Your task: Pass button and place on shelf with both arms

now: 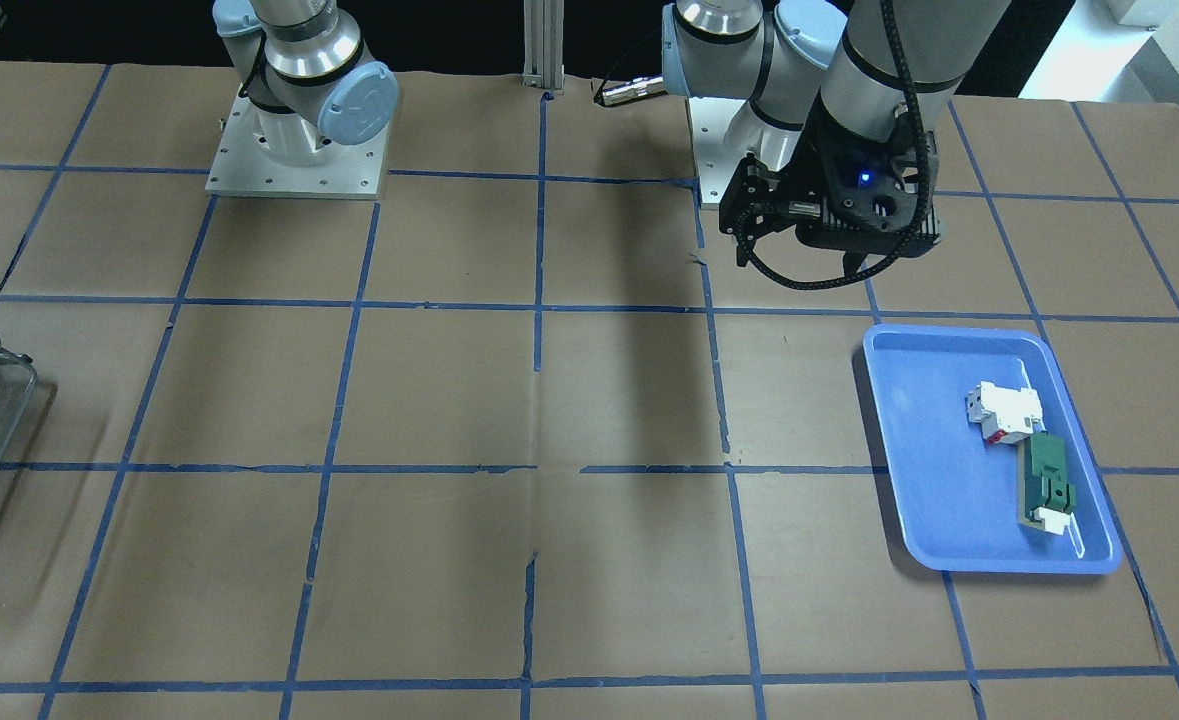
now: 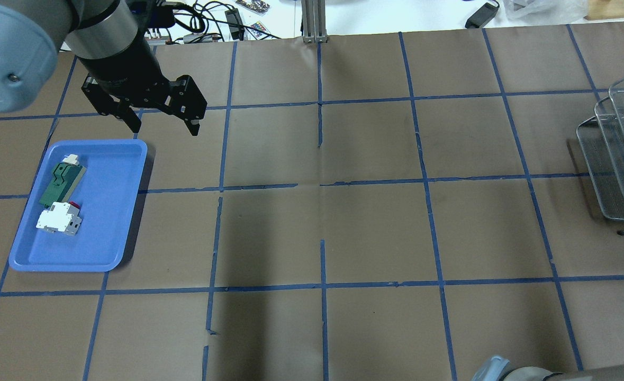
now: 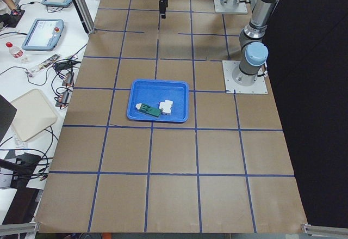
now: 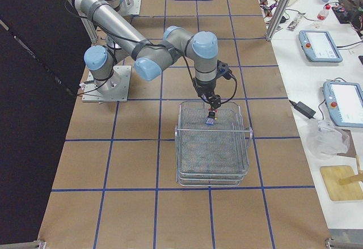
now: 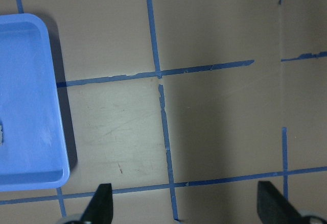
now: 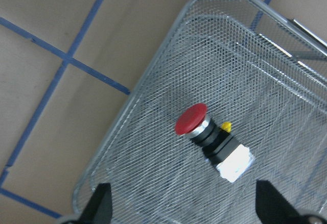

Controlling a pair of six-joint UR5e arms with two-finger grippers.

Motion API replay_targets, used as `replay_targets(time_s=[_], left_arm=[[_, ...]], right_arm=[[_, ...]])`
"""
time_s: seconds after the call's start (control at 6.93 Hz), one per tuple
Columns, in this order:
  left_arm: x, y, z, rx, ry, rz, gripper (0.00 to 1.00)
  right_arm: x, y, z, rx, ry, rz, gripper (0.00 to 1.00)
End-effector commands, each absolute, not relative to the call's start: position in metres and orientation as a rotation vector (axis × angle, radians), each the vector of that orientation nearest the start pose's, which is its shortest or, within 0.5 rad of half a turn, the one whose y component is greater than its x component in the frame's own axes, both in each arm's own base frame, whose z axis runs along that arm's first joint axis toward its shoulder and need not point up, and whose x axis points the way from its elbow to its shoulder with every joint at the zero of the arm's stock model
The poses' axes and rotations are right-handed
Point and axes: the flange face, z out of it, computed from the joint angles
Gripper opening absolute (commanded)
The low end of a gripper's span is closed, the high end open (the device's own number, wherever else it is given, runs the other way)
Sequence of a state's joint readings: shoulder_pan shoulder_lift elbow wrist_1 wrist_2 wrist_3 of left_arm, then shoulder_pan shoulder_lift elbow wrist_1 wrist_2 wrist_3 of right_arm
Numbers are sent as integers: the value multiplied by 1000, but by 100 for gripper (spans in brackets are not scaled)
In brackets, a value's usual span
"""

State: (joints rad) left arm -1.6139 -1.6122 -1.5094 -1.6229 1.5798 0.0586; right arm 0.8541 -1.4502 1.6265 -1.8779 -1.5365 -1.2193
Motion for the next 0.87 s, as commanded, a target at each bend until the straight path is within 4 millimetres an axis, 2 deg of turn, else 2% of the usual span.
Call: replay_targets(time_s=[0.0, 0.14, 0.43, 0.58, 0.72], left_arm=[[-154, -500, 492, 161, 3128, 51, 100], [-154, -500, 492, 159, 3128, 51, 100], [-154, -500, 492, 161, 3130, 51, 100], [-154, -500, 492, 159, 3130, 51, 100], [-154, -500, 492, 159, 3128, 51, 100]], right_arm=[[-163, -482, 479, -539, 3119, -108, 100], [-109, -483, 486, -469, 3114, -93, 100], [7, -470, 499, -373, 3094, -32, 100], [56, -465, 498, -297, 3100, -17, 100], [99, -457, 497, -128, 3111, -1, 100]])
